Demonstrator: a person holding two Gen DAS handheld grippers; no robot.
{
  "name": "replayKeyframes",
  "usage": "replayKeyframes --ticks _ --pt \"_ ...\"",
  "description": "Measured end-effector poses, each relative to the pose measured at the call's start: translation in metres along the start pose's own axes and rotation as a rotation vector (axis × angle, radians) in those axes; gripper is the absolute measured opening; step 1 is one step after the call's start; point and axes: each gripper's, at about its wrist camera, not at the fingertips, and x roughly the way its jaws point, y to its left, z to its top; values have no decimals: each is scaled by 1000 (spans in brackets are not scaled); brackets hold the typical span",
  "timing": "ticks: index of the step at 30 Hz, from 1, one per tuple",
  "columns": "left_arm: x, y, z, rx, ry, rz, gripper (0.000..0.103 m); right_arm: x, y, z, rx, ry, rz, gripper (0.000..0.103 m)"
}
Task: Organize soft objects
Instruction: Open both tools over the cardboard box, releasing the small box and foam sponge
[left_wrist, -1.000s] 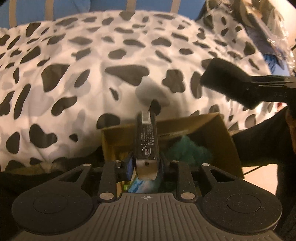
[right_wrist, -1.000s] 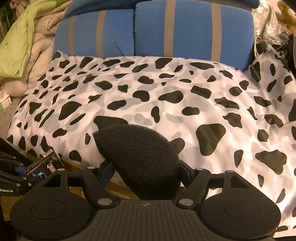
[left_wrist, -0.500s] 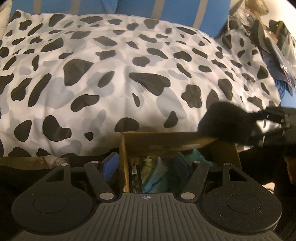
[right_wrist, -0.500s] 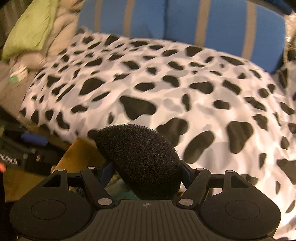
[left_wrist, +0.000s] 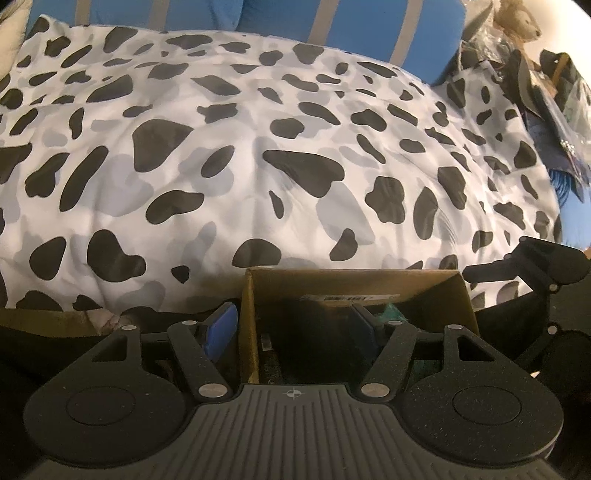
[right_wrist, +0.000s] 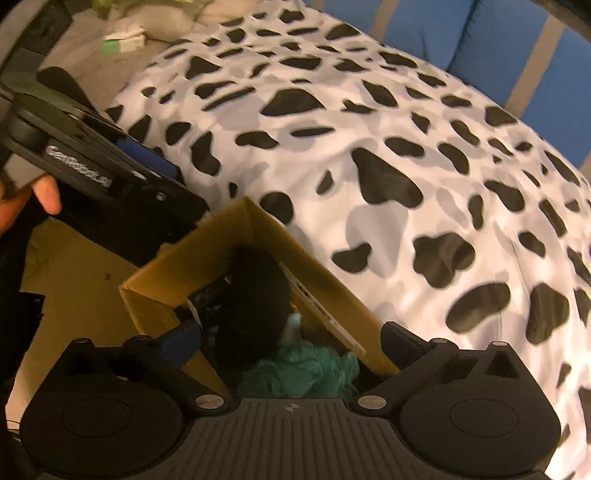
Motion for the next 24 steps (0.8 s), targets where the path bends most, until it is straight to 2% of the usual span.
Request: replayKeyframes --ticks 7,9,14,20,24 --pt "10 -14 -1 65 49 40 69 -1 -12 -9 118 52 -41 103" --pt "13 -18 -2 84 60 48 81 -1 -16 -13 157 72 -64 103" --pt "19 -23 -4 98 93 71 98 -2 -29 -24 302 122 -139 103" --pt "21 -30 -8 90 113 102 103 -3 -32 -40 415 186 -204 103" --pt "26 -35 -15 85 172 131 103 -2 -29 -50 463 231 -235 103"
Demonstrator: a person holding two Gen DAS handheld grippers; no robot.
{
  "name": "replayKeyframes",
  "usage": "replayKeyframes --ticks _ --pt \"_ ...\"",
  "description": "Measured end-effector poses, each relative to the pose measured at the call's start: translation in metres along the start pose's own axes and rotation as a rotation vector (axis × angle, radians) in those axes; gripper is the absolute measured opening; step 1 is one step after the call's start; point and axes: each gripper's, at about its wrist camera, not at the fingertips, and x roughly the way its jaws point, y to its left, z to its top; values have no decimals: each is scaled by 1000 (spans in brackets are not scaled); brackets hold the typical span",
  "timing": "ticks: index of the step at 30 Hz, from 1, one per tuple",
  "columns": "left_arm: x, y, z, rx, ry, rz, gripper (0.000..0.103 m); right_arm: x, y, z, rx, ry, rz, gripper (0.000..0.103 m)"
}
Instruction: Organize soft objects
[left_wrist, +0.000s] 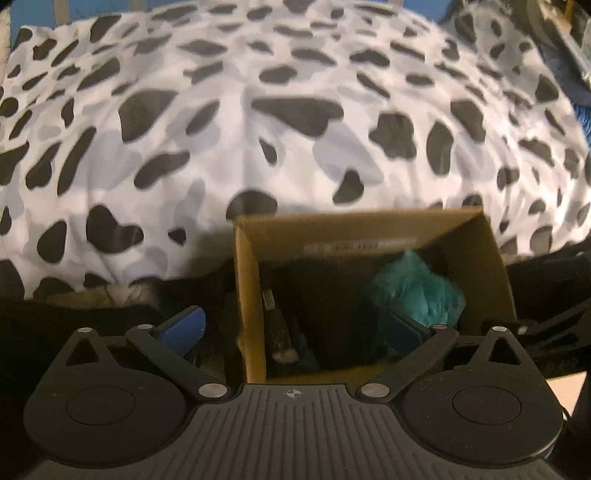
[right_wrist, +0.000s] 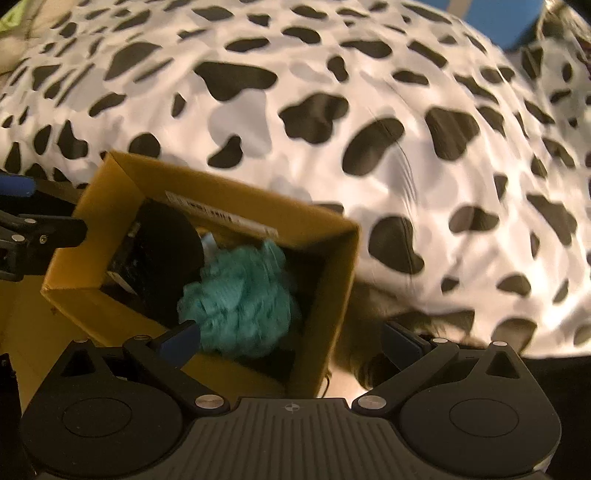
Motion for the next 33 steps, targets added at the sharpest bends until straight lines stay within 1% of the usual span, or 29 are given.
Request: replayKeyframes --ticks 3,5,8,11,17,33 --pt "6 -5 -6 -6 64 -10 103 1 -2 -5 25 17 -11 103" --pt "12 -7 -10 3 109 -1 103 1 -2 -6 32 23 -8 103" --pt "19 -7 -11 14 151 5 103 4 -2 -8 45 41 -8 103" --pt "20 -4 -10 -2 158 -2 103 9 -1 -9 45 64 -10 103" --pt "22 0 -6 -22 173 5 103 13 0 -8 48 83 -20 103" --pt "21 0 -4 -15 161 9 103 18 3 -7 24 108 -41 103"
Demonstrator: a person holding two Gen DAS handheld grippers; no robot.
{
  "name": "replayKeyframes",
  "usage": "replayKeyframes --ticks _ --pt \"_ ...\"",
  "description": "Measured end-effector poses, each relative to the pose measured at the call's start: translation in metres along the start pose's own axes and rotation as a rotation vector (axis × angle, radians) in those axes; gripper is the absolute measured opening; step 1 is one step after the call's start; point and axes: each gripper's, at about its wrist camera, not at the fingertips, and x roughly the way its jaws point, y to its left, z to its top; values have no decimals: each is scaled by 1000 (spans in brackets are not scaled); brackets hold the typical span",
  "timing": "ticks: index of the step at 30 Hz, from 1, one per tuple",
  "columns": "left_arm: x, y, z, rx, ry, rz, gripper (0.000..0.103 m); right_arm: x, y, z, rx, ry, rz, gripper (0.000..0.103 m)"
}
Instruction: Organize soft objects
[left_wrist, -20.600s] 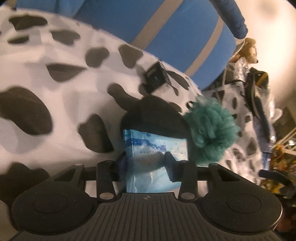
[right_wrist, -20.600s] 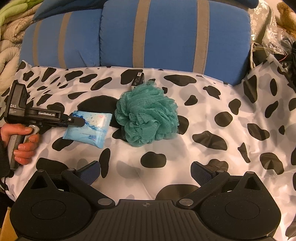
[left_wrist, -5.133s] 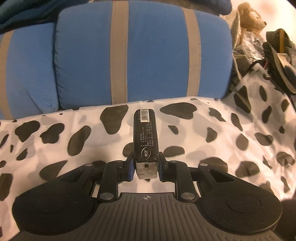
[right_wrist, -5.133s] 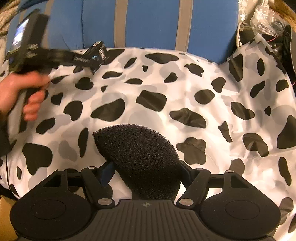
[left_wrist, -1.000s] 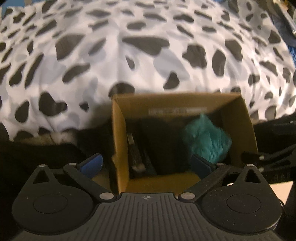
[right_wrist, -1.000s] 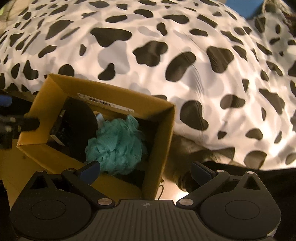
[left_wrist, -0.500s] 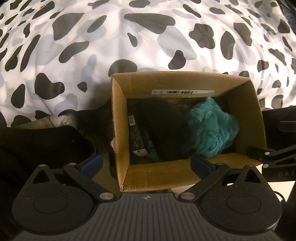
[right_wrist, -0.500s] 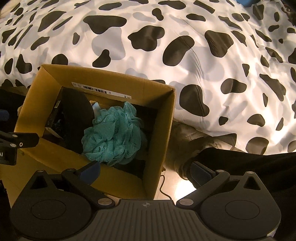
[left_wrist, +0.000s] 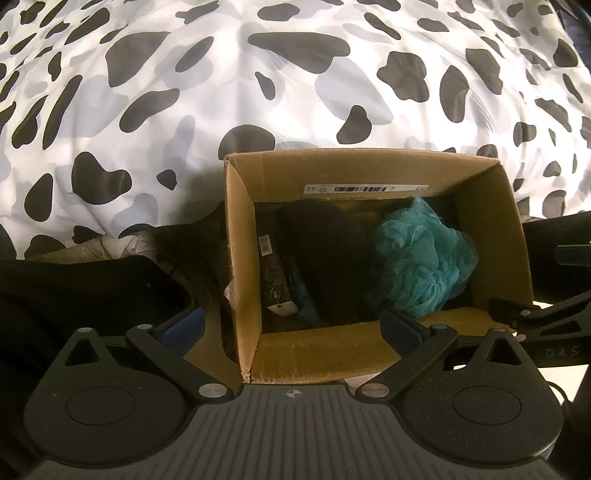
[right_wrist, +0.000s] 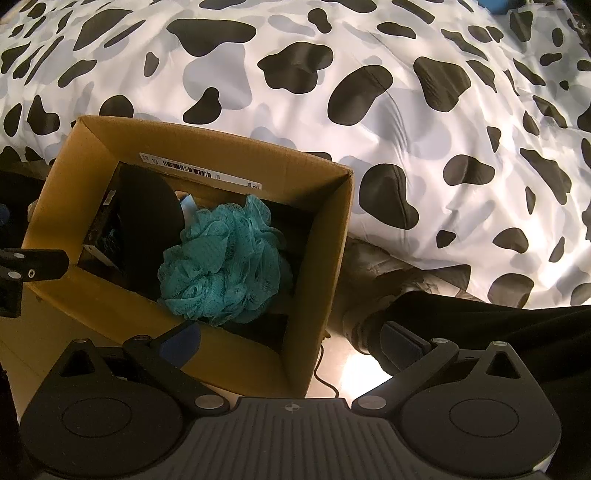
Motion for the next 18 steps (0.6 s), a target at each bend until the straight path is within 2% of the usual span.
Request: replayKeyframes --ticks 18 --pt "-1 4 1 -24 -11 3 103 0 1 0 -12 5 -5 103"
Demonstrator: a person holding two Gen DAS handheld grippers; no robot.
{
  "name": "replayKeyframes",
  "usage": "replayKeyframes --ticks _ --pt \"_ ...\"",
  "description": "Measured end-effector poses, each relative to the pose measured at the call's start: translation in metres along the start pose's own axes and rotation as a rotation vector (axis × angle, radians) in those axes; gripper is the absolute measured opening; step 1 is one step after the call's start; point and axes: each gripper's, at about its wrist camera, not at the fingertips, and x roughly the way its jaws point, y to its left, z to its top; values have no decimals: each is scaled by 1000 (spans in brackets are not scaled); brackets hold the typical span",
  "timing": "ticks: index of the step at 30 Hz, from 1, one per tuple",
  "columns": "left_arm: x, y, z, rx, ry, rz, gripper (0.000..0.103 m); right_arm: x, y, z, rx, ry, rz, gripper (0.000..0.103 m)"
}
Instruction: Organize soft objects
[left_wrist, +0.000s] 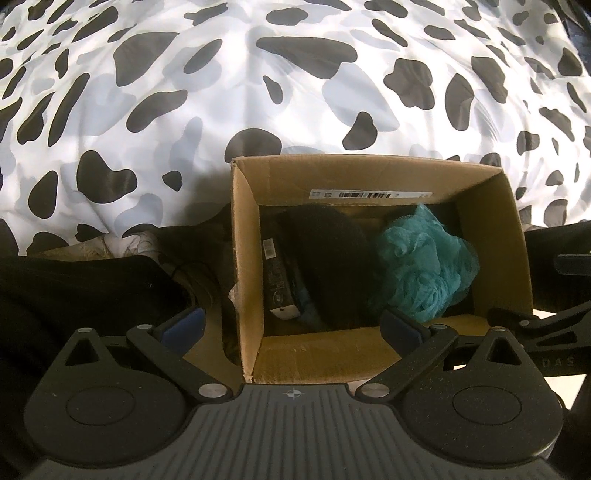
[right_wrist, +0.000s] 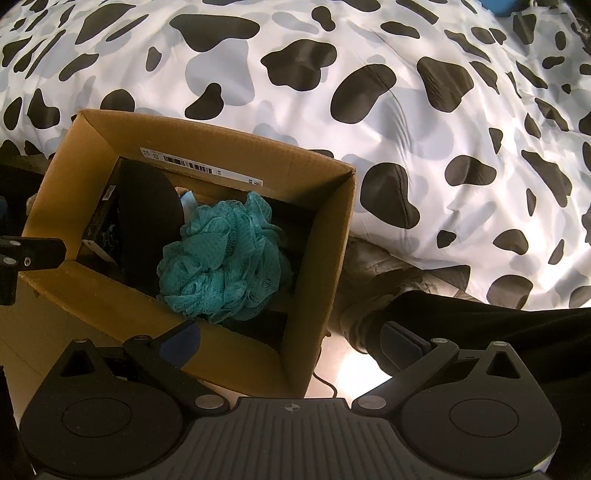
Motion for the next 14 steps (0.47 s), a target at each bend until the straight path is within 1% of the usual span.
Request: replayKeyframes --ticks 9,14 --pt "0 1 -1 6 -3 7 103 0 0 0 -4 2 -3 103" --pt "-3 2 -1 0 -23 -11 103 1 0 0 -6 6 -7 103"
